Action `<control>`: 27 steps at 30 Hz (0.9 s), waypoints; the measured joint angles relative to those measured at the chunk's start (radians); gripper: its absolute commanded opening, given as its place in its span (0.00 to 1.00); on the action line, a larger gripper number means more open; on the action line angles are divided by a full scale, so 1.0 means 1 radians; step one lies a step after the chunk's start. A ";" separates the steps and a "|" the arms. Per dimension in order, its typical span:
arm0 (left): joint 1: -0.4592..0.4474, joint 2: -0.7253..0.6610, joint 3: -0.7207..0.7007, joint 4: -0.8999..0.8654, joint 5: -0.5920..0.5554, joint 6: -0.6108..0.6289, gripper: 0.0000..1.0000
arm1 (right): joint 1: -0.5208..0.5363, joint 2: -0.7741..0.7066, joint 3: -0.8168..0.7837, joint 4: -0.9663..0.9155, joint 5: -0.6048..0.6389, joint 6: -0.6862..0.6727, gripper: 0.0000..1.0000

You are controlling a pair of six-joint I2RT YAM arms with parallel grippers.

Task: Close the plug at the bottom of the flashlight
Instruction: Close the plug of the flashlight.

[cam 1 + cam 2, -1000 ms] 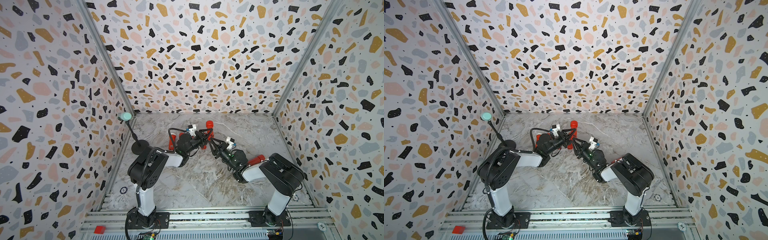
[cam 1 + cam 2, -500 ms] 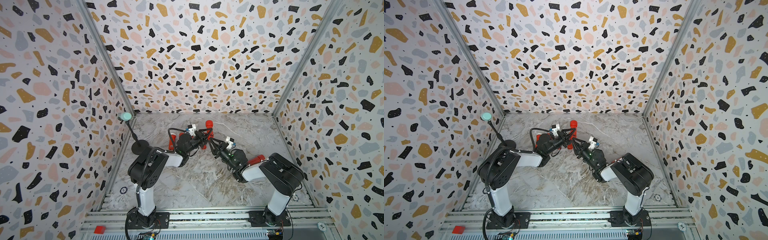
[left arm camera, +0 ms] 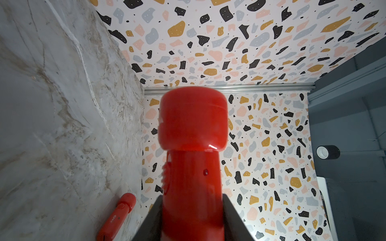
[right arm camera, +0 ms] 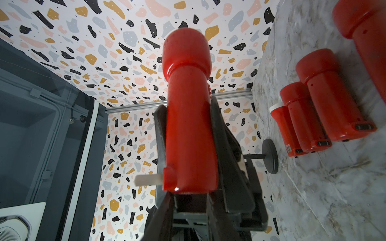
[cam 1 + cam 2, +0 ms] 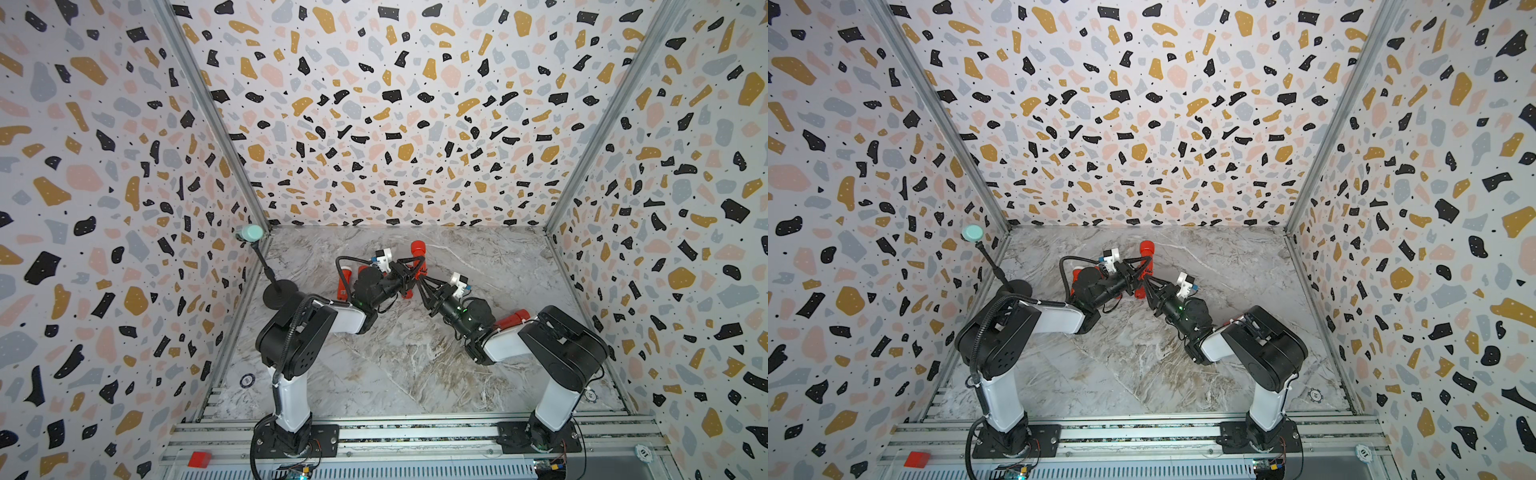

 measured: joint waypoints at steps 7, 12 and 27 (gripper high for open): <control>0.001 0.005 0.000 -0.001 0.000 0.000 0.00 | -0.002 0.003 0.001 -0.007 -0.004 0.007 0.30; 0.003 0.006 0.000 -0.001 0.000 0.000 0.00 | -0.002 0.004 0.006 -0.014 -0.006 0.007 0.28; 0.003 0.006 0.000 -0.008 0.000 0.000 0.00 | -0.005 0.008 0.008 -0.019 -0.014 0.011 0.27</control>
